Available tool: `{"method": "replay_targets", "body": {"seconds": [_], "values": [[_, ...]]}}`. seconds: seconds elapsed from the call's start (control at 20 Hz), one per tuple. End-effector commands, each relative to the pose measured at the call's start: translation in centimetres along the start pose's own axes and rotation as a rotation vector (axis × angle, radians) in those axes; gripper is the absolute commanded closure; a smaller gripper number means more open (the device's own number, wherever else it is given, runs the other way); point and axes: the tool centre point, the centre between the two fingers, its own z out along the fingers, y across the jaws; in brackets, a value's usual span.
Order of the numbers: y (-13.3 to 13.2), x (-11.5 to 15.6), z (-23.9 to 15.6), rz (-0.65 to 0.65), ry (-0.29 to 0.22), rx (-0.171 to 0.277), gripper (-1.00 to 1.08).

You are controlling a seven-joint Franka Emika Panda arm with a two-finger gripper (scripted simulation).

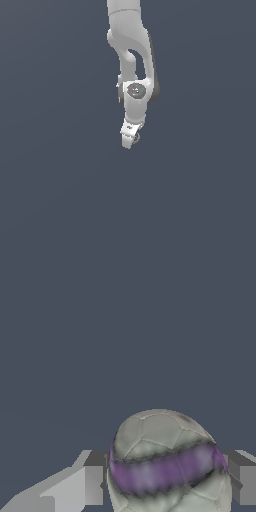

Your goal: Pick up the object and move it to a goal position.

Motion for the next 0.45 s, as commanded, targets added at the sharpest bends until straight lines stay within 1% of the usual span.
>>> {"method": "replay_targets", "body": {"seconds": [0.0,0.4], "values": [[-0.62,-0.68,-0.15,-0.001,0.001,-0.001,1.08],[-1.41,-1.63,-0.27,-0.001,0.001,-0.001,1.08]]}}
